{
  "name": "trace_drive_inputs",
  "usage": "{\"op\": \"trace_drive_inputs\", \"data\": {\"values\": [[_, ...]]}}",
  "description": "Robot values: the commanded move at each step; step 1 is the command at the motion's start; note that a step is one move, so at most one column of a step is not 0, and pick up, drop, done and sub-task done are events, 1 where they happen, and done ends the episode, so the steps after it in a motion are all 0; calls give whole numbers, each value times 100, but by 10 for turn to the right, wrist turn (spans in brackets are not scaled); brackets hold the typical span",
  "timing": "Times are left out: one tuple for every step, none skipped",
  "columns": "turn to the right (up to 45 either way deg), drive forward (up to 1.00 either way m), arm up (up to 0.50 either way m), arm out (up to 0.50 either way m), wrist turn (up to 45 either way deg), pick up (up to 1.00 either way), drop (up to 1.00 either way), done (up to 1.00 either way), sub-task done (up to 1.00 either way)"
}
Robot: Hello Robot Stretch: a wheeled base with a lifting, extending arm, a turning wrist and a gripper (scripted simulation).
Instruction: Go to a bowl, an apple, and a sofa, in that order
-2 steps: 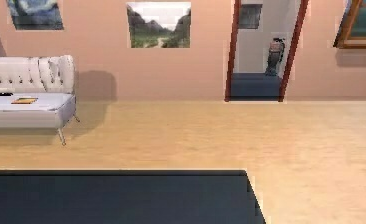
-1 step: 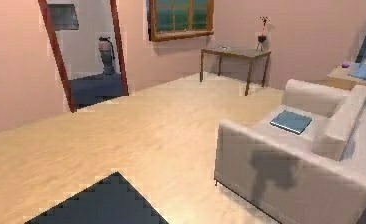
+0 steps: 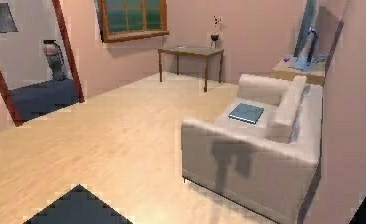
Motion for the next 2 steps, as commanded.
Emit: {"op": "trace_drive_inputs", "data": {"values": [[0, 30, 0, 0, 0, 0, 0, 0, 0], [270, 0, 0, 0, 0, 0, 0, 0, 0]]}}
